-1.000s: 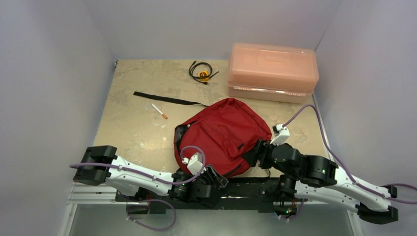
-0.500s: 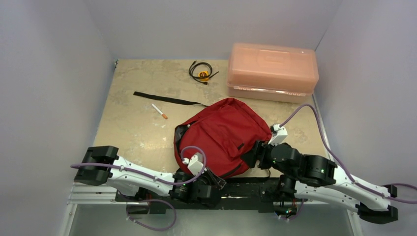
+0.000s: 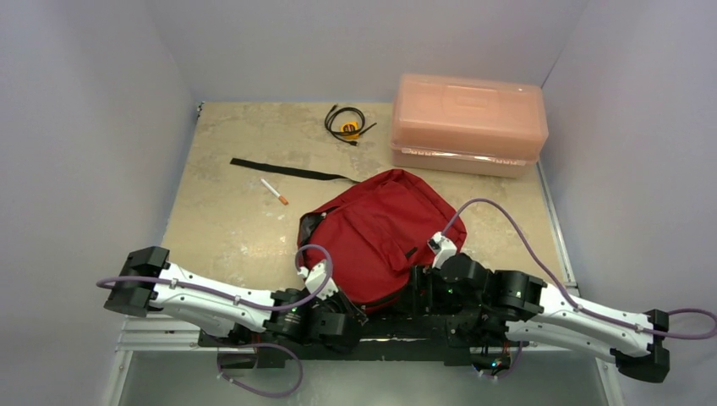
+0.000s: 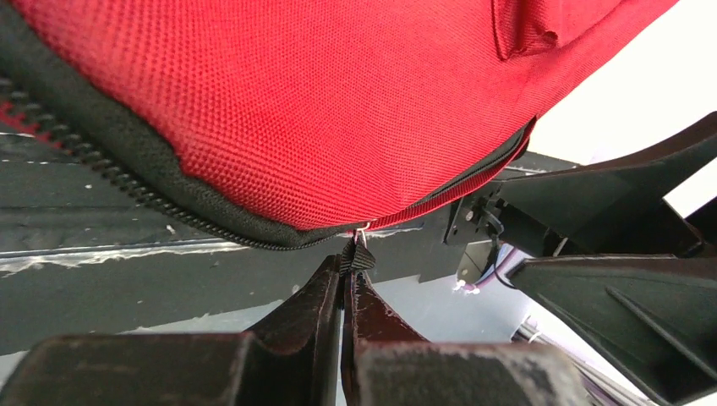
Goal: Pack the student bag
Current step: Zip the student bag at the center of the board.
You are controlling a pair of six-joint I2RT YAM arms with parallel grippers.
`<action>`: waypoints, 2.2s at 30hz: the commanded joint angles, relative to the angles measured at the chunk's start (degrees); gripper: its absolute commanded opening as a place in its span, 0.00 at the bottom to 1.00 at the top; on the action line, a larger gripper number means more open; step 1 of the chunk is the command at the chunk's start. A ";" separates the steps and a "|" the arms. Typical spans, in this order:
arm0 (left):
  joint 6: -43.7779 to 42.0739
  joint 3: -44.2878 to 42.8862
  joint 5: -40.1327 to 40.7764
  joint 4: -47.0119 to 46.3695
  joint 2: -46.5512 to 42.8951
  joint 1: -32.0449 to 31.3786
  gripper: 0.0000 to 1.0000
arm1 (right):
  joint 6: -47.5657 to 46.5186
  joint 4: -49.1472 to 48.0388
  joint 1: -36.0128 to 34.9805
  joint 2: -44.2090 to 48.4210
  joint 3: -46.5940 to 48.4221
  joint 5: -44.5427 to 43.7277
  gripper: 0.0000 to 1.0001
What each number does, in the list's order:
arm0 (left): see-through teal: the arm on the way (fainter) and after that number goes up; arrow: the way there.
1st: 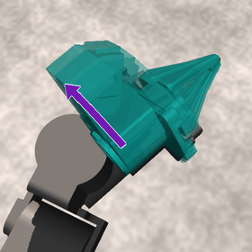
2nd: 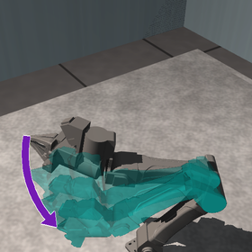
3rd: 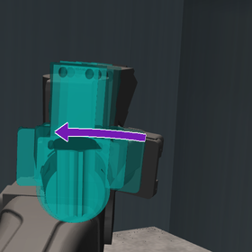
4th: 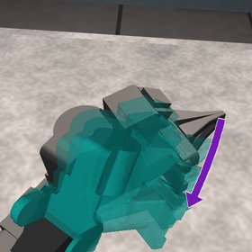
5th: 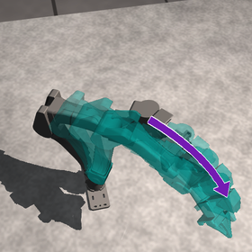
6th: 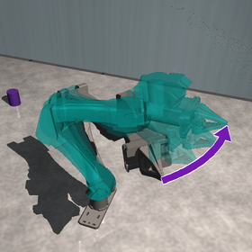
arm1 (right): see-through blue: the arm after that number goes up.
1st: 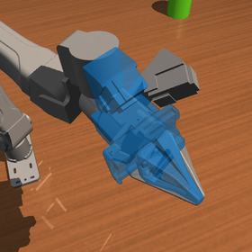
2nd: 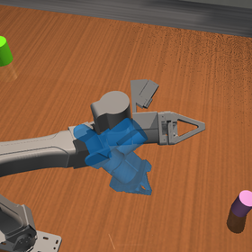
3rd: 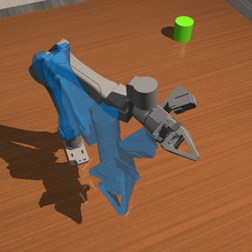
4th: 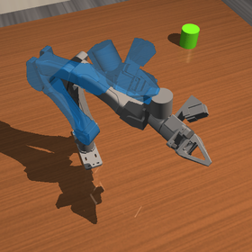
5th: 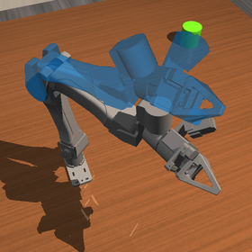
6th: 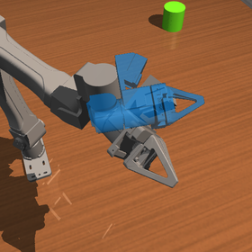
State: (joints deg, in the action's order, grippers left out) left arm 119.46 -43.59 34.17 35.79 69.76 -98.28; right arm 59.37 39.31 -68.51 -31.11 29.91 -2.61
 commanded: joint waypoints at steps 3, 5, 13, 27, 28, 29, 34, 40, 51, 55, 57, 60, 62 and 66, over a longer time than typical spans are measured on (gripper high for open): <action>11.18 1.86 -2.70 4.02 -2.42 0.01 0.00 | 1.71 -8.15 -0.04 7.24 -8.64 5.08 0.83; 9.56 1.85 -2.92 4.18 -2.54 0.37 0.00 | 1.71 -15.21 -0.01 8.44 -12.86 4.07 0.83; 0.28 2.60 -4.88 4.85 -4.54 2.87 0.00 | 43.01 -23.57 -0.04 1.92 -16.42 -5.83 0.71; -12.42 2.19 -6.17 21.53 -11.47 11.16 0.00 | 48.57 -5.01 -0.04 7.42 -17.53 -17.39 0.00; -12.67 2.20 -5.16 24.85 -12.65 12.21 0.00 | 48.29 -2.77 -0.04 8.78 -17.33 -18.21 0.00; -12.87 2.38 -4.41 28.08 -13.95 13.44 0.00 | 47.70 -1.01 -0.03 10.27 -17.08 -18.92 0.00; -19.61 4.12 -1.26 37.33 -26.05 23.72 0.00 | 43.64 5.35 -0.03 14.71 -16.00 -21.06 0.00; -42.78 1.52 -3.34 32.96 -32.49 40.00 0.00 | 33.73 7.06 -0.04 13.31 -13.82 -24.53 0.00; -62.57 2.35 -25.18 10.54 -25.75 40.80 0.00 | -14.38 -12.38 -0.13 -3.10 6.24 1.36 0.79; -64.82 1.85 -27.24 9.88 -26.70 40.80 0.00 | -14.38 -13.00 -2.37 -12.55 15.10 10.82 0.79; -65.98 1.57 -29.69 8.64 -26.27 40.80 0.00 | -14.38 -14.89 -2.50 -15.82 17.81 11.85 0.79; -68.09 1.30 -33.40 7.22 -26.01 40.76 0.00 | -33.45 -19.00 -2.51 -21.47 20.65 15.25 0.80; -68.93 1.80 -34.98 6.85 -26.82 40.78 0.00 | -34.39 -23.00 -2.51 -23.73 20.11 12.29 0.80; -68.74 0.47 -30.90 11.16 -28.46 40.80 0.00 | -38.40 -31.07 -5.70 -28.86 17.53 -0.34 0.79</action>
State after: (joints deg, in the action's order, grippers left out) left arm 52.80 -40.93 2.04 45.50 43.05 -57.76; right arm 31.27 18.04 -71.42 -56.38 48.25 6.50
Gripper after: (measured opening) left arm 0.009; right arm 0.802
